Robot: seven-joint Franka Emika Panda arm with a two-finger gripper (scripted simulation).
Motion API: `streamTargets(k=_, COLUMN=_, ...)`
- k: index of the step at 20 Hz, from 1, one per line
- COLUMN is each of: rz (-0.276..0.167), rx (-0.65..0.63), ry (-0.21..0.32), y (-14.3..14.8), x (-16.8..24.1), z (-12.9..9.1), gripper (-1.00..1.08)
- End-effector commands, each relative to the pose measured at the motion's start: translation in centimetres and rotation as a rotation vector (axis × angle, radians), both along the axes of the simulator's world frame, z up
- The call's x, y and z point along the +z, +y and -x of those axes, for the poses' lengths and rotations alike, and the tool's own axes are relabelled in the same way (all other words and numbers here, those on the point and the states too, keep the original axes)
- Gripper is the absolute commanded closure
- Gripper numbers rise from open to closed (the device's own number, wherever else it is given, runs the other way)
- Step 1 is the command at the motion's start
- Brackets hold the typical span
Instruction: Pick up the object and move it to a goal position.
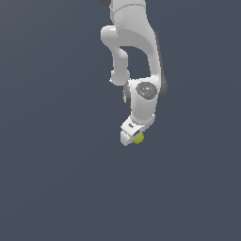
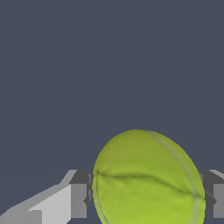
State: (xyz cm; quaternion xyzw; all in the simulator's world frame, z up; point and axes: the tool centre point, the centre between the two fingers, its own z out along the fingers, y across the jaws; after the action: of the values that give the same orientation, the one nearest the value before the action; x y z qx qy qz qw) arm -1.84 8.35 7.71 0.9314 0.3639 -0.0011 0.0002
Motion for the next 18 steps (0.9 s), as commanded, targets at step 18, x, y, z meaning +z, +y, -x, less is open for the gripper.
streamTargets(k=18, rz=0.0, rx=0.003, ry=-0.002, y=8.4, x=20.1, z=3.0, gripper=1.08)
